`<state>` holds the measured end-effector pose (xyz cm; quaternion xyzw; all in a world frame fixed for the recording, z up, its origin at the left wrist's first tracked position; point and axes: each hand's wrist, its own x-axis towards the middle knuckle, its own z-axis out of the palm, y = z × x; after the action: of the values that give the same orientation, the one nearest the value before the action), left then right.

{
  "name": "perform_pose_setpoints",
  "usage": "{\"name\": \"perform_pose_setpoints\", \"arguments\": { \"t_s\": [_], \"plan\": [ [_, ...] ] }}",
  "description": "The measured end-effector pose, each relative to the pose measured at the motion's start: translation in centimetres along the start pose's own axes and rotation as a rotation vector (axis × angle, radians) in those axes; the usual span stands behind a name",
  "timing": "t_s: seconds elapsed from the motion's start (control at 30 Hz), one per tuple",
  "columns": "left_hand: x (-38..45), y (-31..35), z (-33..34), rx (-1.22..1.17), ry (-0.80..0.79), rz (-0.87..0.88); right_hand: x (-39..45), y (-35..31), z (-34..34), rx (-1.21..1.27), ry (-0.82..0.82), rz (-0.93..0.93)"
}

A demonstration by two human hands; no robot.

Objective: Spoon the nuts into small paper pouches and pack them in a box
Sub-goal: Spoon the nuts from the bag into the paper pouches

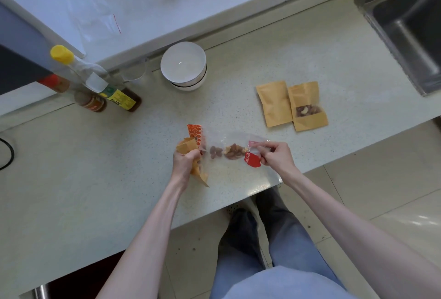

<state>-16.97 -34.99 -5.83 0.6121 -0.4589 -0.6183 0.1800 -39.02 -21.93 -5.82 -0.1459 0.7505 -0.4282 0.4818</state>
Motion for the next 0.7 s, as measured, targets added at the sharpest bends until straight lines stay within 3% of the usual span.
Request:
{"name": "perform_pose_setpoints", "arguments": {
  "t_s": [0.7],
  "plan": [
    [-0.3,0.4,-0.5,-0.027,-0.014,-0.005,-2.0,-0.1,-4.2,0.021,0.111,-0.020]
  ]
}}
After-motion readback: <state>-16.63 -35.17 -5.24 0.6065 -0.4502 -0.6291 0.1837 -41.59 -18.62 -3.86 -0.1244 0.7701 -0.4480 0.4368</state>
